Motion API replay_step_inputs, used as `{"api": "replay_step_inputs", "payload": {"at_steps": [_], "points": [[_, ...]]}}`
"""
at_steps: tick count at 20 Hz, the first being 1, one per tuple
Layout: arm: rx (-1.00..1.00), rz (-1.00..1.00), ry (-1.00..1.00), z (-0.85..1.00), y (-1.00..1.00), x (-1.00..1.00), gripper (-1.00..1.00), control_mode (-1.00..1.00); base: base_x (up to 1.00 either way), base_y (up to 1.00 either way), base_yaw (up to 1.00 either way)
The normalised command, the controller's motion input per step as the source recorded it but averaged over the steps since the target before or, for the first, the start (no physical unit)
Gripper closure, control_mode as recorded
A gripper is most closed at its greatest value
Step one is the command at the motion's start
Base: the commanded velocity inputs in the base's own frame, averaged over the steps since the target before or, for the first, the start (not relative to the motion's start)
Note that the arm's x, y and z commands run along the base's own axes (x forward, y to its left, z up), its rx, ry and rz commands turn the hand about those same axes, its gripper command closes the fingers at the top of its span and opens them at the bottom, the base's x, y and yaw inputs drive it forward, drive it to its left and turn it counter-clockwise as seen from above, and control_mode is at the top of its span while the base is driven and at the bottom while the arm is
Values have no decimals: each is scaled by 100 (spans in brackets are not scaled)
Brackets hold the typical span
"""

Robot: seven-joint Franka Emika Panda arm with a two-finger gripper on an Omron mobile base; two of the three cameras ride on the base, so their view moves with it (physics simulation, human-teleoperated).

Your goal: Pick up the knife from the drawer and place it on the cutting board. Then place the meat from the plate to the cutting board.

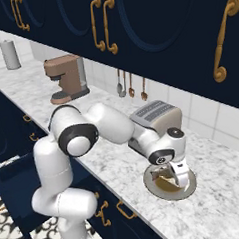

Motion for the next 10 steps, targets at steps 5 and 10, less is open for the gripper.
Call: {"api": "replay_step_inputs", "payload": {"at_steps": [5, 10], "points": [[0, 0, 4, -36, 0, 14, 100, -100, 0, 0, 0], [0, 0, 8, -18, 1, 26, 100, -100, 0, 0, 0]]}}
